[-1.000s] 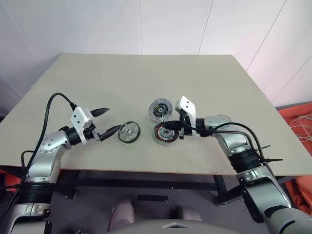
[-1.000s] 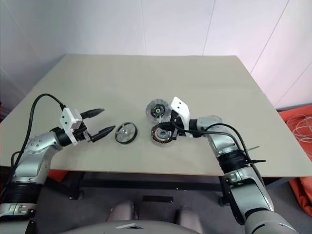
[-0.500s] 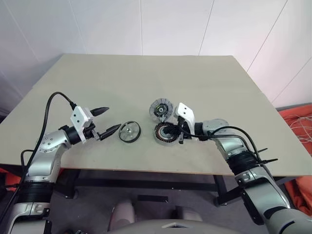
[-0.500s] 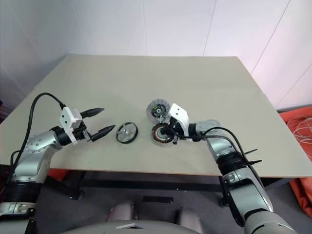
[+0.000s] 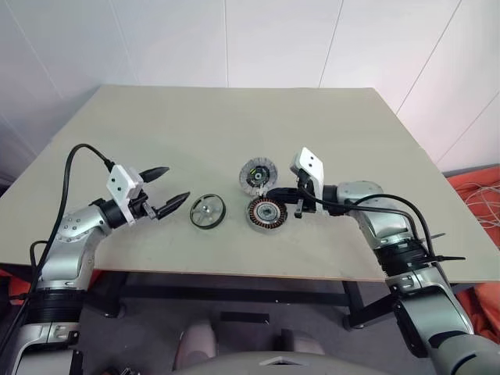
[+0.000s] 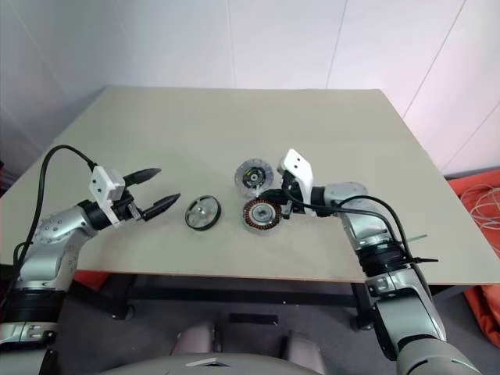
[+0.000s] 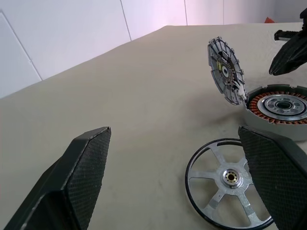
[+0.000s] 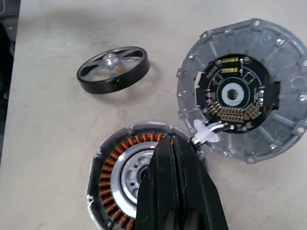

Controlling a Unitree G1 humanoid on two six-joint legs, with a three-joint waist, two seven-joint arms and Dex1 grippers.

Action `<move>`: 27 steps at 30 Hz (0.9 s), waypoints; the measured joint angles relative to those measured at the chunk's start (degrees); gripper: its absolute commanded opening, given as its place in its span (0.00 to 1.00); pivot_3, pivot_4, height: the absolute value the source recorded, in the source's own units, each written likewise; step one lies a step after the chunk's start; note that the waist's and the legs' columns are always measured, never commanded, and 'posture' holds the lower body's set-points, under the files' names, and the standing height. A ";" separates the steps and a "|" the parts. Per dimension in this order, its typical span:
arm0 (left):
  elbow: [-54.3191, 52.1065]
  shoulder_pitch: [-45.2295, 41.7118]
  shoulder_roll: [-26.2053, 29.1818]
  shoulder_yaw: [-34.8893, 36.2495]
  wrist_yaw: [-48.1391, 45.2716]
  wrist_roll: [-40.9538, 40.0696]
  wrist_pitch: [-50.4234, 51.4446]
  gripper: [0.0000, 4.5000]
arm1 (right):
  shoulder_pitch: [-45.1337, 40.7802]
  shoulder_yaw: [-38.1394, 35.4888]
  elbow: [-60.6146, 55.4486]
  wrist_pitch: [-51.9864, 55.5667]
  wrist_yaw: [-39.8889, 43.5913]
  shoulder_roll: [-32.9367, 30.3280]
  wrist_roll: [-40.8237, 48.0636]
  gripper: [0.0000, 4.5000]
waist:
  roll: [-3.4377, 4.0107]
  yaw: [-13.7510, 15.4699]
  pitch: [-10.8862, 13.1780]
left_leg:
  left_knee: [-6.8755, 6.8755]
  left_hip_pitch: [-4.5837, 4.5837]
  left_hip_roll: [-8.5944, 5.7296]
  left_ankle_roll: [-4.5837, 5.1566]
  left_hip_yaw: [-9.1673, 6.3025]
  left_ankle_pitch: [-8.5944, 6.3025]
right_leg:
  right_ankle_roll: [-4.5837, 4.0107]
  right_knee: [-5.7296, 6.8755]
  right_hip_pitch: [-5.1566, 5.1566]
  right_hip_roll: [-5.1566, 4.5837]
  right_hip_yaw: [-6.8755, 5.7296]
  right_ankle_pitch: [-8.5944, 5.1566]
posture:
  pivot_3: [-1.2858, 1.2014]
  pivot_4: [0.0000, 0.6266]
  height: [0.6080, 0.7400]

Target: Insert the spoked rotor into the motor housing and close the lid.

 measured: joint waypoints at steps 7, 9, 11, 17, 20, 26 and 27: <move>2.29 -1.96 0.18 2.94 3.30 -0.77 2.14 1.00 | 2.09 0.57 -6.16 1.04 1.02 -2.53 0.00 0.00 | 0.00 -0.06 0.00 | 0.00 0.01 0.00 0.00 -0.01 0.00 | 0.00 -0.01 0.00 0.00 0.01 0.00 | 0.52 0.00 1.00; 2.92 -2.35 0.47 3.44 4.37 -0.34 2.21 1.00 | 2.32 0.68 -7.25 1.79 1.02 -2.56 0.22 0.00 | -0.01 -0.07 0.00 | 0.00 0.01 0.00 0.00 -0.01 0.00 | 0.00 0.00 0.00 0.00 0.00 0.00 | 0.52 0.00 1.00; 3.72 -2.93 1.03 3.68 5.35 0.66 2.04 1.00 | 2.34 0.68 -7.85 2.09 1.01 -2.60 0.50 0.09 | -0.01 -0.05 0.00 | 0.00 0.02 0.00 0.00 -0.02 0.00 | 0.00 0.00 0.01 0.00 0.01 0.00 | 0.52 0.00 1.00; 5.09 -3.43 2.05 3.80 5.77 1.74 2.01 1.00 | 2.32 0.67 -10.90 3.22 2.26 -4.27 1.29 0.49 | -0.01 0.00 0.00 | 0.00 0.01 0.00 0.00 -0.03 0.00 | 0.00 -0.02 0.01 0.00 0.00 0.00 | 0.52 0.00 1.00; 5.45 -4.04 3.39 3.80 5.20 1.78 2.50 1.00 | 2.07 0.67 -11.99 3.80 2.80 -4.92 1.84 0.70 | -0.01 0.01 0.01 | 0.00 0.02 0.00 0.00 -0.03 0.00 | 0.00 -0.01 0.01 0.00 0.00 0.00 | 0.52 0.00 1.00; 6.47 -5.95 6.02 2.58 1.92 1.74 6.80 1.00 | 1.69 0.73 -12.37 2.61 2.85 -6.01 1.47 0.99 | -0.01 0.02 0.01 | 0.00 0.02 0.00 0.00 -0.03 0.00 | 0.00 -0.01 0.01 0.00 0.00 0.00 | 0.52 0.00 1.00; 6.37 -6.15 6.38 2.11 1.21 1.69 7.94 1.00 | 1.65 0.84 -12.36 1.59 2.50 -6.06 0.68 0.99 | -0.01 0.00 0.01 | 0.00 0.02 -0.01 -0.01 -0.02 0.00 | 0.00 -0.01 0.01 0.00 0.01 0.00 | 0.52 0.00 1.00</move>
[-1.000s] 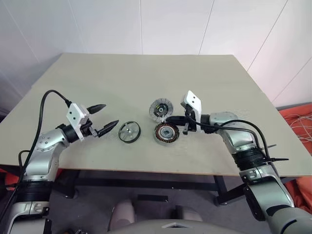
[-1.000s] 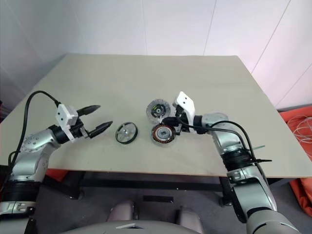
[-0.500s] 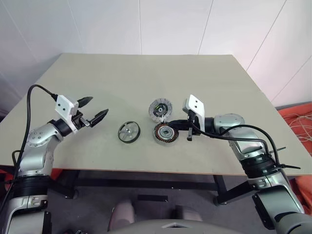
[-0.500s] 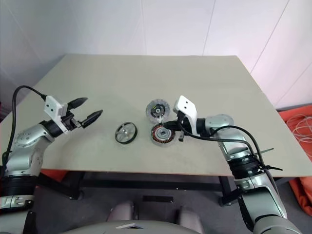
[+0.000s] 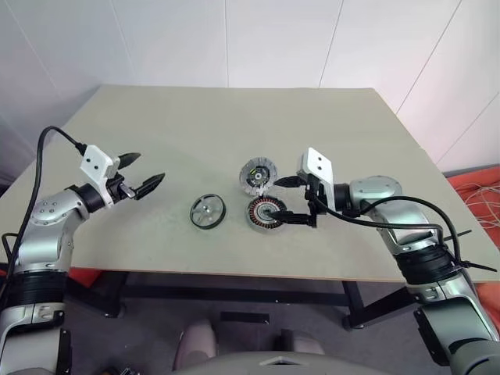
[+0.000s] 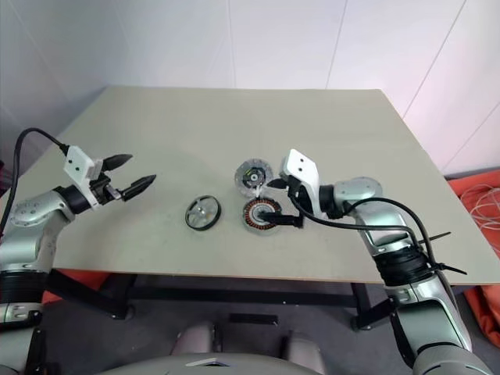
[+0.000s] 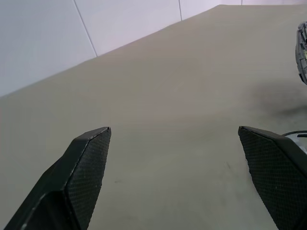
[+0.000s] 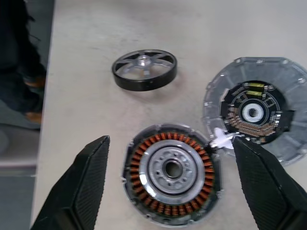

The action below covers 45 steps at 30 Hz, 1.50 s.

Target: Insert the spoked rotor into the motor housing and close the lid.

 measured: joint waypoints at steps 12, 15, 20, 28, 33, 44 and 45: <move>-5.78 -3.33 13.92 -15.52 -24.44 4.66 3.45 1.00 | 0.07 0.77 0.13 -3.75 1.34 -2.04 -2.14 0.99 | 0.03 0.01 0.03 | -0.06 0.03 0.00 0.01 0.02 0.00 | 0.00 -0.03 0.00 0.00 0.03 0.00 | 0.52 0.00 1.00; -3.72 -7.48 14.43 -19.64 -30.05 7.84 -0.44 1.00 | -0.25 0.80 0.59 -3.84 1.81 -2.12 -2.13 0.99 | 0.04 0.19 0.04 | -0.06 0.02 0.00 -0.02 0.02 0.01 | -0.01 0.00 0.00 0.00 0.00 0.00 | 0.52 0.00 1.00; 0.33 -15.39 14.66 -25.28 -36.45 13.37 -6.07 1.00 | -0.34 0.80 0.69 -3.99 1.98 -2.15 -2.13 0.99 | 0.04 0.09 0.04 | -0.06 0.02 0.00 -0.03 0.03 0.02 | -0.01 0.00 -0.01 0.00 0.02 0.00 | 0.52 0.00 1.00; 1.30 -20.53 12.27 -32.26 -39.34 21.61 -7.95 1.00 | 0.00 0.78 0.67 -4.04 1.92 -2.51 -2.13 0.99 | 0.05 0.07 0.04 | -0.06 -0.02 0.00 -0.01 0.04 0.01 | -0.01 0.00 -0.05 0.00 0.01 0.00 | 0.52 0.00 1.00; -4.22 -20.49 9.16 -34.36 -35.85 25.49 -2.00 1.00 | 0.09 0.78 0.67 -4.04 1.82 -2.61 -2.14 0.99 | 0.05 0.12 0.04 | -0.04 -0.02 0.00 -0.01 0.03 0.02 | -0.02 0.00 -0.01 -0.01 0.01 0.00 | 0.52 0.00 1.00; -6.03 -19.09 4.16 -29.72 -31.02 19.09 5.82 1.00 | 0.49 0.76 0.66 -4.00 1.65 -2.68 -2.14 0.99 | 0.06 0.07 0.04 | -0.03 -0.03 -0.01 -0.01 0.04 0.02 | -0.03 0.03 -0.04 -0.01 0.00 0.00 | 0.52 0.00 1.00; -6.48 -18.17 3.73 -27.53 -29.92 17.07 8.31 1.00 | 0.69 0.70 0.62 -3.96 1.61 -2.74 -2.12 0.99 | 0.06 0.06 0.04 | -0.03 -0.04 -0.01 0.00 0.04 0.02 | -0.03 0.04 -0.04 -0.01 0.00 0.00 | 0.52 0.00 1.00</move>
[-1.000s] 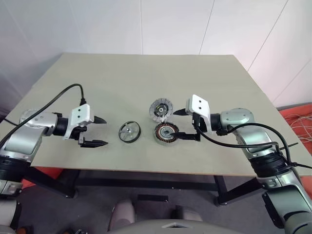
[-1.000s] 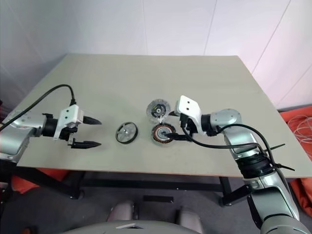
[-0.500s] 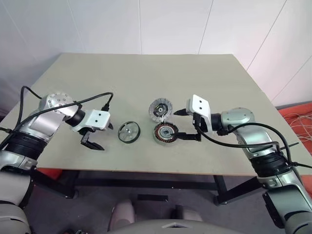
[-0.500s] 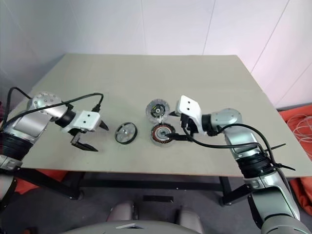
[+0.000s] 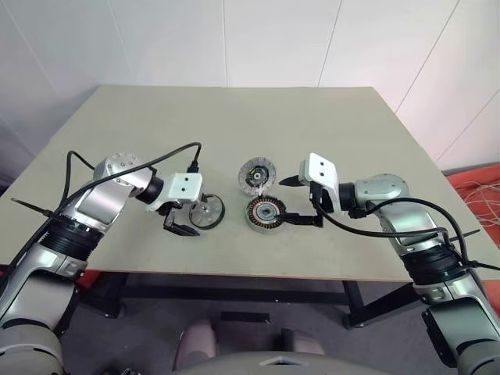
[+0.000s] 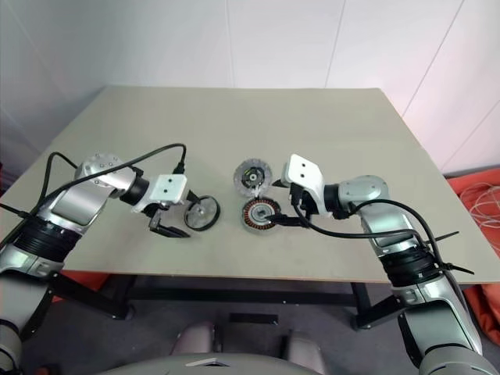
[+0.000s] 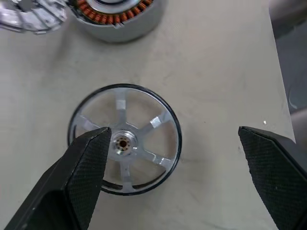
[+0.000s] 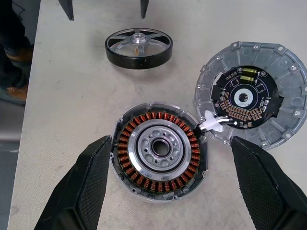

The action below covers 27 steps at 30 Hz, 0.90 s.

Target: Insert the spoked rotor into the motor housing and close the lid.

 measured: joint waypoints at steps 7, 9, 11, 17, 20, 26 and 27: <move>0.12 5.70 -0.72 15.94 10.82 -11.93 19.64 1.00 | 1.09 -0.40 -0.11 0.37 -0.68 -0.78 0.08 0.99 | 0.02 -0.06 0.00 | 0.02 0.02 0.00 0.01 -0.01 0.00 | -0.03 0.04 0.00 0.01 -0.01 -0.01 | 0.52 0.00 1.00; 0.68 7.73 -1.07 18.54 14.24 -13.23 22.43 1.00 | 1.09 -0.40 -0.12 0.36 -0.72 -0.76 0.18 0.99 | 0.02 -0.07 0.00 | 0.03 0.04 -0.02 0.02 -0.01 -0.01 | -0.03 0.02 0.04 0.00 0.00 -0.01 | 0.52 0.00 1.00; 1.97 8.87 -2.26 19.49 17.60 -13.65 24.78 1.00 | 1.04 -0.39 -0.11 0.35 -0.71 -0.68 0.19 0.99 | 0.01 0.01 0.00 | 0.04 0.03 -0.02 0.03 -0.03 -0.01 | -0.03 0.02 0.05 0.00 -0.02 -0.01 | 0.52 0.00 1.00; 8.15 7.01 -5.74 23.47 26.30 -16.80 32.78 1.00 | 0.08 -0.32 -0.09 0.28 -0.61 0.03 0.22 0.99 | -0.03 0.03 0.00 | 0.06 0.01 -0.02 0.07 -0.08 0.03 | -0.04 0.01 0.07 0.00 -0.07 0.00 | 0.52 0.00 1.00; 9.12 6.73 -5.66 22.70 26.09 -17.83 35.66 1.00 | 0.08 -0.33 -0.09 0.28 -0.63 0.19 0.22 0.99 | -0.02 0.02 0.00 | 0.05 -0.02 -0.02 0.08 -0.08 0.02 | -0.04 -0.03 0.05 0.00 -0.06 0.00 | 0.52 0.00 1.00; 2.60 10.84 -7.48 26.88 27.23 -26.44 47.62 1.00 | 0.64 -0.51 -0.29 0.39 -0.91 -0.02 0.36 0.99 | -0.02 -0.02 0.00 | 0.04 -0.06 -0.02 0.11 -0.07 0.01 | -0.05 -0.07 0.03 0.00 -0.06 0.00 | 0.52 0.00 1.00; 1.07 11.88 -7.86 27.90 27.68 -28.15 49.76 1.00 | 0.90 -0.57 -0.31 0.43 -0.93 -0.14 0.43 0.99 | -0.02 -0.03 0.00 | 0.04 -0.05 -0.02 0.11 -0.07 0.00 | -0.05 -0.06 0.04 0.00 -0.07 0.00 | 0.52 0.00 1.00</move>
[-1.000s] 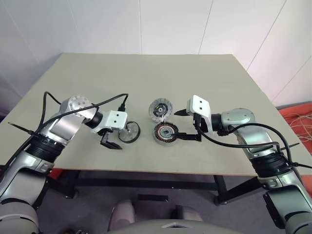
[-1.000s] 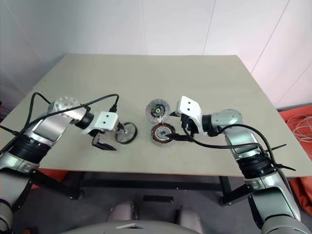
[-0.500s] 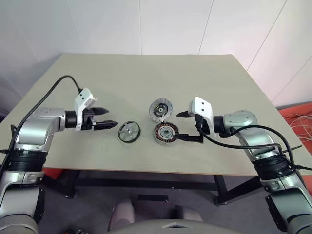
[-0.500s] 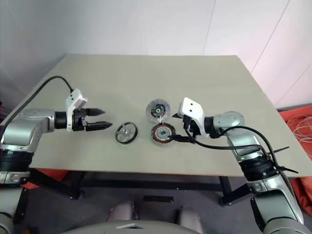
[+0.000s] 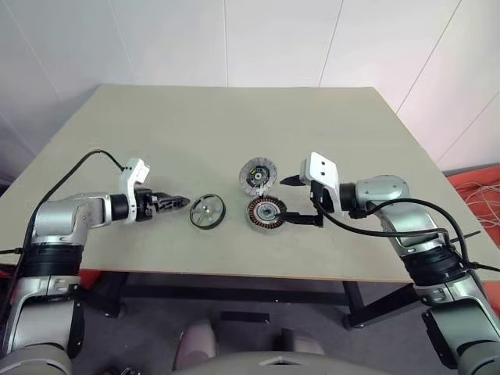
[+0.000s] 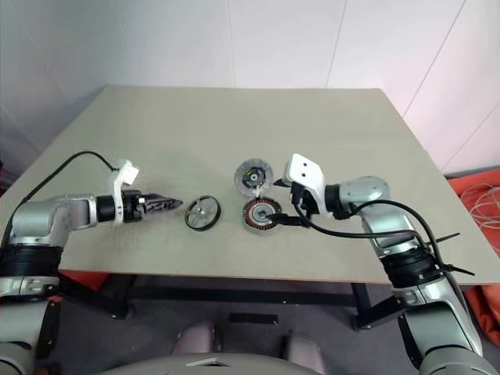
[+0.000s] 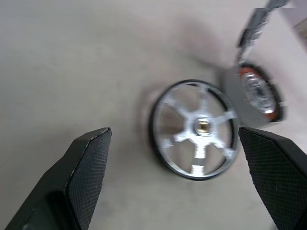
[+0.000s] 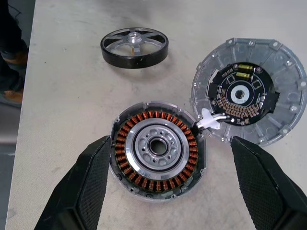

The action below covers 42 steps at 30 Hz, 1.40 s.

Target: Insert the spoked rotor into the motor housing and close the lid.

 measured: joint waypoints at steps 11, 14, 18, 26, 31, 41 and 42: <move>-11.56 11.92 -6.74 10.34 9.62 -11.06 12.28 1.00 | 0.51 -0.46 -0.26 0.08 -0.13 -0.57 0.62 0.99 | 0.02 0.02 0.02 | 0.00 0.21 0.01 0.13 -0.02 -0.04 | 0.00 0.00 0.23 0.00 -0.04 0.00 | 0.52 0.00 1.00; -11.47 11.92 -9.16 12.24 12.40 -11.97 11.85 1.00 | 0.24 -0.45 -0.26 0.07 -0.05 -0.53 0.63 0.99 | 0.02 -0.10 0.02 | 0.00 0.22 0.02 0.13 -0.03 -0.04 | 0.00 -0.01 0.23 0.00 -0.04 0.01 | 0.52 0.00 1.00; -9.98 11.10 -12.17 14.68 15.76 -13.21 11.52 1.00 | 0.16 -0.45 -0.26 0.08 -0.02 -0.42 0.71 0.99 | 0.02 -0.07 0.02 | -0.01 0.14 0.01 0.13 -0.03 -0.03 | 0.00 -0.04 0.18 0.01 -0.04 0.01 | 0.52 0.00 1.00; -8.84 10.34 -14.64 16.55 19.33 -16.48 13.32 1.00 | 0.11 -0.45 -0.26 0.34 -0.40 -0.11 0.84 0.99 | 0.02 -0.08 0.02 | -0.01 0.14 0.00 0.16 -0.03 -0.05 | 0.00 -0.07 0.18 0.00 -0.04 0.01 | 0.52 0.00 1.00; -6.33 9.46 -17.30 17.07 22.66 -17.36 15.03 1.00 | -0.11 -0.45 -0.26 0.71 -0.86 0.30 0.86 0.99 | 0.01 -0.03 0.02 | 0.00 0.14 0.00 0.22 -0.03 -0.08 | 0.00 -0.06 0.19 0.00 -0.04 0.01 | 0.52 0.00 1.00; -5.46 8.97 -19.78 16.64 25.70 -17.64 12.21 1.00 | -0.17 -0.44 -0.27 1.06 -0.99 0.45 1.39 0.99 | 0.00 0.02 0.03 | 0.00 0.15 0.00 0.24 -0.03 -0.09 | 0.00 -0.08 0.22 0.00 -0.04 0.01 | 0.52 0.00 1.00; -5.46 8.97 -19.81 16.31 25.73 -17.65 11.82 1.00 | -0.17 -0.44 -0.28 1.06 -0.99 0.46 1.48 0.99 | 0.00 0.01 0.03 | 0.00 0.15 0.00 0.23 -0.03 -0.09 | 0.00 -0.08 0.22 0.00 -0.04 0.01 | 0.52 0.00 1.00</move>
